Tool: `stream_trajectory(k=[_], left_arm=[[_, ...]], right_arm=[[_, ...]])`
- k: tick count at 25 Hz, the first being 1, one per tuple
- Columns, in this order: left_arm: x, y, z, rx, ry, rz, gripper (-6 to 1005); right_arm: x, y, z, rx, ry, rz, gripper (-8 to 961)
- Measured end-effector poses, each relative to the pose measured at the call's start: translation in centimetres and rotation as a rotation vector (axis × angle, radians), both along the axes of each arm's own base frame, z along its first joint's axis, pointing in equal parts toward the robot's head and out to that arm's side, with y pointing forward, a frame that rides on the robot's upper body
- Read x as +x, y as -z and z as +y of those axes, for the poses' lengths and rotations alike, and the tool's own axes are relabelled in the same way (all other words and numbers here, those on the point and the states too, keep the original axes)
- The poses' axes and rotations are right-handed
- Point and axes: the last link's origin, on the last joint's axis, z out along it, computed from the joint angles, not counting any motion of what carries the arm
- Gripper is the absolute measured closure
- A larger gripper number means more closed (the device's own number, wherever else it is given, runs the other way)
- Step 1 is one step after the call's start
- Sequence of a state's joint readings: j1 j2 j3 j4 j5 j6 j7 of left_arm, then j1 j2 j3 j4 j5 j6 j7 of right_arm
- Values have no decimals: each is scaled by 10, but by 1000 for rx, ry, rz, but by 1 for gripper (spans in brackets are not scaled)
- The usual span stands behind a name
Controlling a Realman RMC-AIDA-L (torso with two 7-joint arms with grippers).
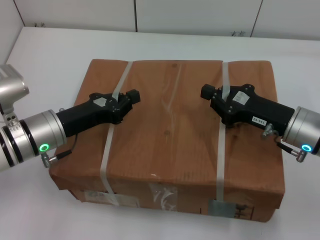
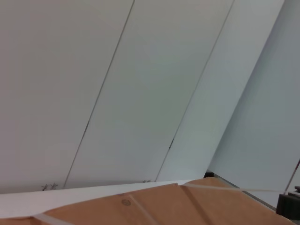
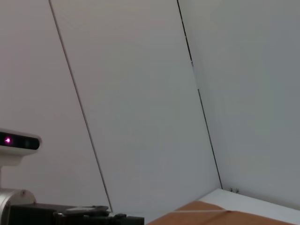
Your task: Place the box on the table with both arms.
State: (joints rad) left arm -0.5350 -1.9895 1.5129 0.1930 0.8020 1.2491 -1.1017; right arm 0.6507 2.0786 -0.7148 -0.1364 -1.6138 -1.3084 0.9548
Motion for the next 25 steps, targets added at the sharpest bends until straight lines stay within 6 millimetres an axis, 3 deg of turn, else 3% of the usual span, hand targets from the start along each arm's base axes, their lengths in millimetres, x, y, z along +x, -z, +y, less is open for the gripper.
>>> stream_trajectory(k=[17,25], left_arm=[[-2,2,-1,7,-9,10,949],[-4,14,0,18,-26,60,948]], right_arm=[[-1,1,3,3,2,-8,919],[3,3,5,7,31,-31,919]])
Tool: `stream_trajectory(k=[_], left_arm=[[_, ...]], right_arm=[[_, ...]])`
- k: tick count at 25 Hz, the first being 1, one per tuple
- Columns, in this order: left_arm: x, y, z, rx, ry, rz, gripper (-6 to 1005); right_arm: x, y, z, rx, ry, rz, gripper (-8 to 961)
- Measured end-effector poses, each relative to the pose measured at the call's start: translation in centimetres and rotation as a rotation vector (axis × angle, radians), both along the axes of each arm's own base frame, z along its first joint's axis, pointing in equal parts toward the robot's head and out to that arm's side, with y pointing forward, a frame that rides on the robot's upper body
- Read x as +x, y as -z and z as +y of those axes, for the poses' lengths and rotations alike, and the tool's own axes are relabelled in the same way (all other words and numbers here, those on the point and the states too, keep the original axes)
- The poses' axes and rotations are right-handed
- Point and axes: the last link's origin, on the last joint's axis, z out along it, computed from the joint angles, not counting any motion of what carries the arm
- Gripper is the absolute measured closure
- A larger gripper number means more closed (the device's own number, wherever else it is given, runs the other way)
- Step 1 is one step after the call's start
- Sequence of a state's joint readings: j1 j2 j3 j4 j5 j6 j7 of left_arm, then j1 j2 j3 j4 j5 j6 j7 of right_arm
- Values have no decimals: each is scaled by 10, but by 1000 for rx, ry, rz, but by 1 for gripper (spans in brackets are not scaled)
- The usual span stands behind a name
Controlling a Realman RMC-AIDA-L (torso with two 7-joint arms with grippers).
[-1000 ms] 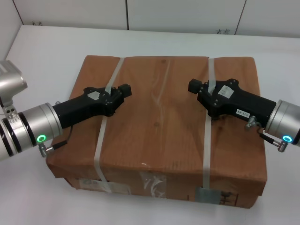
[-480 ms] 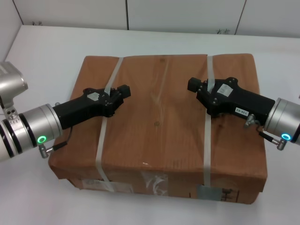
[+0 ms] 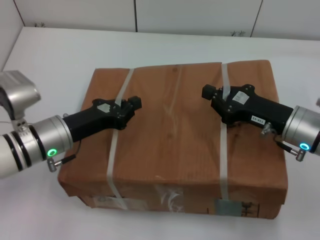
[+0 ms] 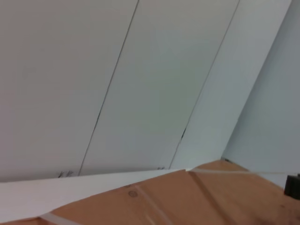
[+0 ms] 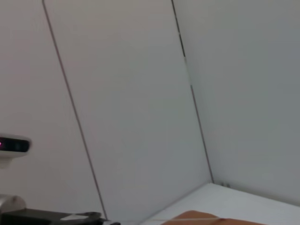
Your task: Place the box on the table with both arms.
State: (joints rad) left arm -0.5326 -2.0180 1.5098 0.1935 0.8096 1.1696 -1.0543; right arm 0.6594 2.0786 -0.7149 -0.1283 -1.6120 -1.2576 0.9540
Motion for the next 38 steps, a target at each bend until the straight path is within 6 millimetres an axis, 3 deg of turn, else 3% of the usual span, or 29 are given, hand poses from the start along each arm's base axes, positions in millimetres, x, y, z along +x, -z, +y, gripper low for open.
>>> stream_trajectory(k=[22,32,38], left_arm=[[-10,25,15,28,-61,224,946],[-11,32,16,4,-54,279,939],[-13,34,13,-4,-55,286,927]], right_arm=[[12,34,23,-33,193,-236,918],[17,38,23,-45,259,-241,918],[21,38,20,-56,308,-218,871]])
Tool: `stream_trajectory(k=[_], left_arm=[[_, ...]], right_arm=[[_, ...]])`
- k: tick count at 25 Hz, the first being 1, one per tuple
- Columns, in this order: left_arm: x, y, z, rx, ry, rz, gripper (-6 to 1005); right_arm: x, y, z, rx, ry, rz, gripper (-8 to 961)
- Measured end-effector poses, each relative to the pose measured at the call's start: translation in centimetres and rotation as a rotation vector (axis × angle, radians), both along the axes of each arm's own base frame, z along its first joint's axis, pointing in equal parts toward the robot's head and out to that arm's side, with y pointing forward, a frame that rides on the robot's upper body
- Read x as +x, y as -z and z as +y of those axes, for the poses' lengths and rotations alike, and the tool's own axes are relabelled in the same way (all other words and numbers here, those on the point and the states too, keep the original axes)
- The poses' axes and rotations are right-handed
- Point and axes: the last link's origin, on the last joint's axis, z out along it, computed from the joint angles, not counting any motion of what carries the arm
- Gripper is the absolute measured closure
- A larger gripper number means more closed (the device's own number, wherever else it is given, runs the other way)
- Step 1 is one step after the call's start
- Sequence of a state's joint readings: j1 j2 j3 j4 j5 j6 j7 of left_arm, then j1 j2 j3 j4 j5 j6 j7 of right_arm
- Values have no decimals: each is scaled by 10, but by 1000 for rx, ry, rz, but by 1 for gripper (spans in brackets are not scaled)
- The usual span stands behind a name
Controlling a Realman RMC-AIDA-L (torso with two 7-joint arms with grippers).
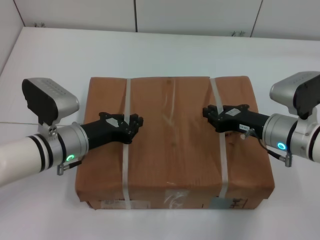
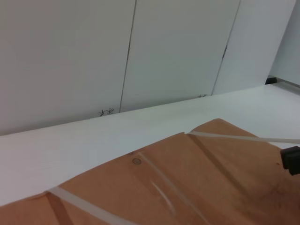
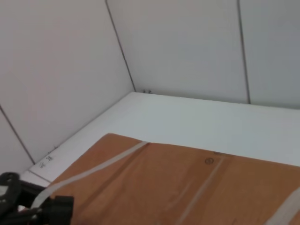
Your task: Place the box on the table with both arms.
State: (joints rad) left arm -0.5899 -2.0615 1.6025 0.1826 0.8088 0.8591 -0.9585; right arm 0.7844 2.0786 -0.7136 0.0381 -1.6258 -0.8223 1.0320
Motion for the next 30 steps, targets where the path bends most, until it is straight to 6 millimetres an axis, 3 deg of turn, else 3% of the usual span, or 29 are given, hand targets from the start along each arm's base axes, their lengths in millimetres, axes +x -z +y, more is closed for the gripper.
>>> stream_trajectory(k=[2,10,15,18,23,30], left_arm=[[-1,0,0,1,-8,4,921],[-5,1,-2,8,9,36,655],[-12,-2,-7,35,12,44,483],[-13,-5,-7,53,0,27,382],[-12,-12,-9,73,8,-26,253],[-2,-27,-21,101,92,-154,198]], right_arm=[[3,0,0,2,27,-1,834],[17,-7,-5,57,104,42,687],[24,-10,-8,85,132,63,443],[25,-11,-10,95,144,81,240],[28,-19,-13,128,142,133,72],[37,-51,-25,210,48,221,75]])
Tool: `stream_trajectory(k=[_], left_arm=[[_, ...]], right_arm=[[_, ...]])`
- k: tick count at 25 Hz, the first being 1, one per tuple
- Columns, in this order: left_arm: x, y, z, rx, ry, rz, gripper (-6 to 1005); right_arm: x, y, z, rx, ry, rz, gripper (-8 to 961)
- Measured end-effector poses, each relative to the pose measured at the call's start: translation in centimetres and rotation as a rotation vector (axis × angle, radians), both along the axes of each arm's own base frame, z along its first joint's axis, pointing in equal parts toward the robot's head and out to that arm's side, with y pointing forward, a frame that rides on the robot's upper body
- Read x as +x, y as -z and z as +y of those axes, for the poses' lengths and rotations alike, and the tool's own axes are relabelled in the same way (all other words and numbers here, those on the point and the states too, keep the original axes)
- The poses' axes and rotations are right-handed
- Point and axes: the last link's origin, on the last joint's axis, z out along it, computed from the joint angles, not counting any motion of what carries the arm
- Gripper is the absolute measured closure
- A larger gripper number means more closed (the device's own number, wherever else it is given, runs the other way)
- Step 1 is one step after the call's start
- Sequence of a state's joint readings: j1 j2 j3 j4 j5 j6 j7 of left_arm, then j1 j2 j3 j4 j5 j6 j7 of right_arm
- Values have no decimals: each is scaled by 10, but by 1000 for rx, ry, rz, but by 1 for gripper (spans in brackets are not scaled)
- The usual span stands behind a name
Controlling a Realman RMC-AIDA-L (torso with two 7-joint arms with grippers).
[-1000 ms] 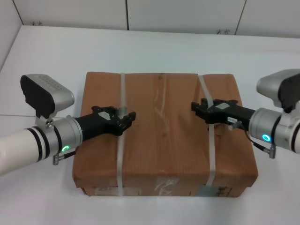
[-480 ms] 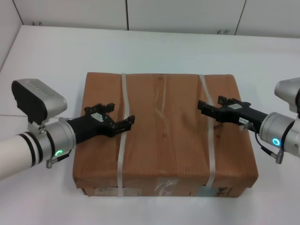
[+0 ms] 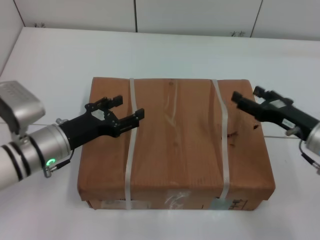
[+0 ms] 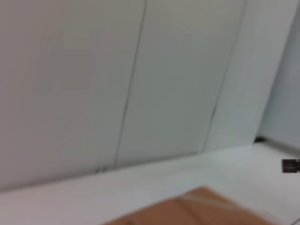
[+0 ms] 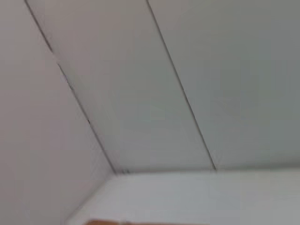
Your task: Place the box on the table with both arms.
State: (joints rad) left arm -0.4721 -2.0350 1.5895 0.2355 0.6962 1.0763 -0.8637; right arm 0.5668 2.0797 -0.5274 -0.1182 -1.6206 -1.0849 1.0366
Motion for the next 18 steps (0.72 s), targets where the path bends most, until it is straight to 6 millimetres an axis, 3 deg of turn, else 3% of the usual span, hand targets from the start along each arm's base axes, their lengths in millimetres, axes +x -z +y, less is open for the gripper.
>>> stream_trajectory(k=[6,13,18], left_arm=[[2,-22,-12,37,61,-106,199],[6,-52,-20,-109,129,-199,200],[17,-54,-30,-212,260,-181,201]], right_arm=[[-19,-22,-15,14,-273,18,76],[-44,-29,-25,-219,-480,-1,78],[-61,-31,-34,-338,-601,6,79]])
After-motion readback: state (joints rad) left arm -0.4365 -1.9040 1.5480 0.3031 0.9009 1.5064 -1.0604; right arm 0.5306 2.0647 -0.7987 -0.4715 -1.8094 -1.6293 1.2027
